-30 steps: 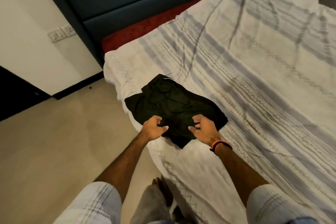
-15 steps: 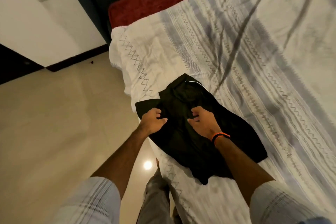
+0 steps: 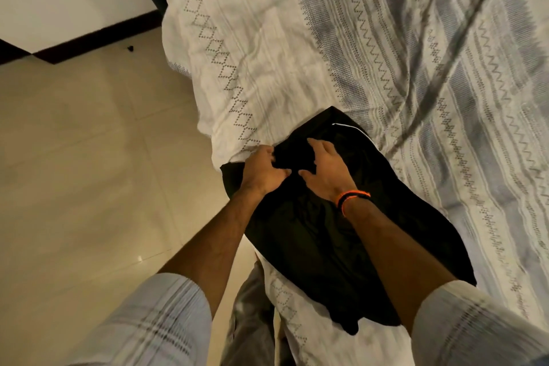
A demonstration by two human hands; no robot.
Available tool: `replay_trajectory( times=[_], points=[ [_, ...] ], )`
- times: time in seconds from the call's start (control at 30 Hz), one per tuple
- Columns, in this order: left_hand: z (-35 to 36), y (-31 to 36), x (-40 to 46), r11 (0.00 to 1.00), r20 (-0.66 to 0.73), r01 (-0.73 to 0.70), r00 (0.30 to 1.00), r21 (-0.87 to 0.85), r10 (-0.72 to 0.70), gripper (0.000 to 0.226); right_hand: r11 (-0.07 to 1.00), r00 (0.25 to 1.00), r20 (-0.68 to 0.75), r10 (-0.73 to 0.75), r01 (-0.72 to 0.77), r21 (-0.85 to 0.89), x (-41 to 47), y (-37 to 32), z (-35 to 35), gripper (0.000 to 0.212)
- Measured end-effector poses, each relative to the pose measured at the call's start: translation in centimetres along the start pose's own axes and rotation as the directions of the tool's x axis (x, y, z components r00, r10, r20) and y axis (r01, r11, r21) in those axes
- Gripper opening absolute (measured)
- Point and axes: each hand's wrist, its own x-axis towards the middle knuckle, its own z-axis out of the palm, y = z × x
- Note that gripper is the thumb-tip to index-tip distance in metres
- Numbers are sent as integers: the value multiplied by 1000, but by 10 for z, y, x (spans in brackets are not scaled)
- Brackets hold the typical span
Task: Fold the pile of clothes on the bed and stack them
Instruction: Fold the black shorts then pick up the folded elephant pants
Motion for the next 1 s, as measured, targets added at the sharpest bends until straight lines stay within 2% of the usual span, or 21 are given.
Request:
replay_trajectory(
  times=[0.07,0.13,0.27,0.33,0.43,0.5,0.57,0.6,0.67,0.77,0.87,1.0],
  points=[
    [3,0,-3,1000,29,-8,1000,12,7,66,998,999,41,14,-12,-64,0,0,1,83],
    [3,-3,-3,1000,51,2,999,6,-2,67,995,998,60,28,-22,-102,2,-1,4,77],
    [-1,-10,-4,997,71,-18,997,76,13,70,995,997,58,43,-38,-90,-4,1,3,39],
    [-3,-12,-4,984,62,-49,997,174,38,69,997,997,29,72,-72,19,-12,1,-4,27],
    [-5,-16,-8,920,49,-94,995,380,82,61,985,991,-55,122,-114,132,-22,4,-11,38],
    [-3,-17,-14,855,68,-122,992,504,102,56,966,980,-123,160,-129,225,-28,13,-11,38],
    [0,-18,-11,824,89,-143,990,548,112,53,906,970,-130,205,-138,400,-25,17,-11,37],
    [4,-18,-14,837,95,-147,989,528,114,51,870,967,-119,223,-143,473,-28,19,-10,44],
    [9,-16,-15,891,50,-135,991,434,126,45,881,976,-80,205,-148,449,-31,19,-9,61],
    [23,-14,-24,924,-71,-151,980,353,187,50,949,982,-72,176,-150,276,-44,27,1,73],
    [48,-9,-51,879,-109,-230,948,418,300,66,933,970,-92,226,-188,307,-74,52,8,68],
    [66,-9,-67,784,-133,-245,914,570,382,64,920,958,-157,242,-175,350,-94,67,7,61]
  ],
)
